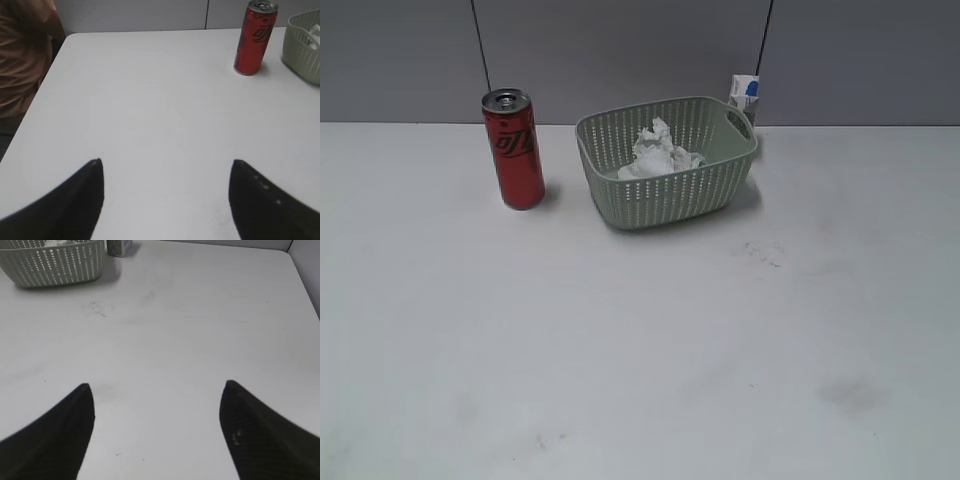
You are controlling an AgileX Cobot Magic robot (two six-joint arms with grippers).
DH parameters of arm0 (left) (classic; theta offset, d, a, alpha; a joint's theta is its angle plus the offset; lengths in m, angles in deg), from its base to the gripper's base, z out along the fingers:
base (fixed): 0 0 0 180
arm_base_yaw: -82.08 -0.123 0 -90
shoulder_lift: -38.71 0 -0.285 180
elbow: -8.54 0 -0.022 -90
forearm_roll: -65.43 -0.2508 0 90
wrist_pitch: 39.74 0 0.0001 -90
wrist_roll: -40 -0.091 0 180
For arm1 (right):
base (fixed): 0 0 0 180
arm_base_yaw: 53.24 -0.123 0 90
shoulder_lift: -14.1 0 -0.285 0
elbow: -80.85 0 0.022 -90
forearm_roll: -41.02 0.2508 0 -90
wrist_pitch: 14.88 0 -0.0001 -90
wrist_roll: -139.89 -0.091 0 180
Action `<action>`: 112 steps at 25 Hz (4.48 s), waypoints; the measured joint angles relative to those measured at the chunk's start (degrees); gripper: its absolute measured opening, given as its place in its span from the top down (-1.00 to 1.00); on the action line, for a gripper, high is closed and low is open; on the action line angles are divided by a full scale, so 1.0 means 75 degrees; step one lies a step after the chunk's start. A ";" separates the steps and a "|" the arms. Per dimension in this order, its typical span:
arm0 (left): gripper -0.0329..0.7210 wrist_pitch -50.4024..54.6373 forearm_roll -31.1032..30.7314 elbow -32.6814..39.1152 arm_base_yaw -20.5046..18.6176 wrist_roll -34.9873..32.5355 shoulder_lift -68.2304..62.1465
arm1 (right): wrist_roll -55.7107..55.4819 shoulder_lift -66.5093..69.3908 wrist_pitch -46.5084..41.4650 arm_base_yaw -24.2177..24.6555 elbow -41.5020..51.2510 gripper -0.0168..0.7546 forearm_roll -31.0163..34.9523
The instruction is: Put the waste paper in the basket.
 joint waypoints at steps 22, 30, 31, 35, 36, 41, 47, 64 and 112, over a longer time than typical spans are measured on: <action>-0.65 0.0000 0.0000 0.0000 0.0000 0.0000 0.0000 | 0.0040 0.0000 0.0000 0.0000 0.0000 -0.57 -0.0015; -0.65 0.0000 0.0000 0.0000 0.0000 0.0000 0.0000 | 0.0040 0.0000 0.0000 0.0000 0.0000 -0.57 -0.0025; -0.65 0.0000 0.0000 0.0000 0.0000 0.0000 0.0000 | 0.0040 0.0000 0.0000 0.0000 0.0000 -0.57 -0.0025; -0.65 0.0000 0.0000 0.0000 0.0000 0.0000 0.0000 | 0.0040 0.0000 0.0000 0.0000 0.0000 -0.57 -0.0025; -0.65 0.0000 0.0000 0.0000 0.0000 0.0000 0.0000 | 0.0040 0.0000 0.0000 0.0000 0.0000 -0.57 -0.0025; -0.65 0.0000 0.0000 0.0000 0.0000 0.0000 0.0000 | 0.0040 0.0000 0.0000 0.0000 0.0000 -0.57 -0.0025; -0.65 0.0000 0.0000 0.0000 0.0000 0.0000 0.0000 | 0.0040 0.0000 0.0000 0.0000 0.0000 -0.57 -0.0025; -0.65 0.0000 0.0000 0.0000 0.0000 0.0000 0.0000 | 0.0043 0.0000 0.0000 0.0000 0.0000 -0.57 -0.0029; -0.65 0.0000 0.0000 0.0000 0.0000 0.0000 0.0000 | 0.0043 0.0000 0.0000 0.0000 0.0000 -0.57 -0.0029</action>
